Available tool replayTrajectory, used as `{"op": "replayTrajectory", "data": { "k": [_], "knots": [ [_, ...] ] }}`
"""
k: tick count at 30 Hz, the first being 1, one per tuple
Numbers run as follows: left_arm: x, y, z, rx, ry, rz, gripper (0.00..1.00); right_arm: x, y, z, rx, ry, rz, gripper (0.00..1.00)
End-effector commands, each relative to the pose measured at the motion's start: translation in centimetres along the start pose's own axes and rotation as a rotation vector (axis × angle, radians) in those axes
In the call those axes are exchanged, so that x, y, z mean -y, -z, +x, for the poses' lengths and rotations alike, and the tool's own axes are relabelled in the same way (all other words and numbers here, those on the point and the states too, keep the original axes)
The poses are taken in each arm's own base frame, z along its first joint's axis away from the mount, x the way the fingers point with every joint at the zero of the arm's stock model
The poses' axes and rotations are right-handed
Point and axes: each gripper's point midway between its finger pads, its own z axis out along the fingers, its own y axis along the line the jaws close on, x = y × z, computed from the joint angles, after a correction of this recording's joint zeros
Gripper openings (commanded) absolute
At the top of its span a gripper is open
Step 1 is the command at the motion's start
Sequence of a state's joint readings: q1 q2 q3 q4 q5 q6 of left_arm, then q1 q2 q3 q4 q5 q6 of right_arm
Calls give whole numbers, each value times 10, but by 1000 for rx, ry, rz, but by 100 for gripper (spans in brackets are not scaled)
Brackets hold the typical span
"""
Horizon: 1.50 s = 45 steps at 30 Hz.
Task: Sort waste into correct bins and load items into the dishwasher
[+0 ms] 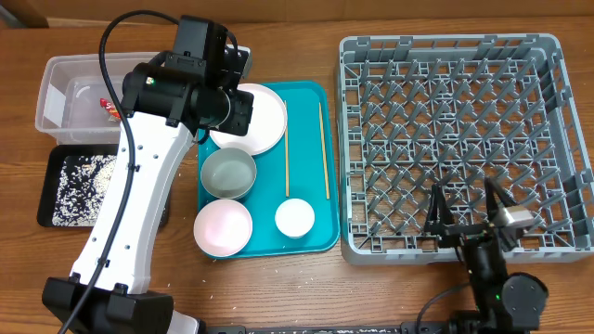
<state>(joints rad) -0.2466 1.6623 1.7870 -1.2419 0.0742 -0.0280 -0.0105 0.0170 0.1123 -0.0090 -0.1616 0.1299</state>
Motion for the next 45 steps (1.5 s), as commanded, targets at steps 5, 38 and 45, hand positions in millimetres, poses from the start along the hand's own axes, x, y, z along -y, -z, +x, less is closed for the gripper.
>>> {"op": "replayTrajectory", "data": {
  "k": [5, 38, 45],
  "knots": [
    [8, 24, -8, 47, 32, 46, 38, -23, -3, -60, -11, 56, -62, 100],
    [79, -103, 151, -387, -16, 105, 54, -58, -68, -66, -375, -90, -273, 100],
    [83, -118, 162, -400, -37, 104, 52, -60, -72, -57, -409, -107, -294, 100]
  ]
}}
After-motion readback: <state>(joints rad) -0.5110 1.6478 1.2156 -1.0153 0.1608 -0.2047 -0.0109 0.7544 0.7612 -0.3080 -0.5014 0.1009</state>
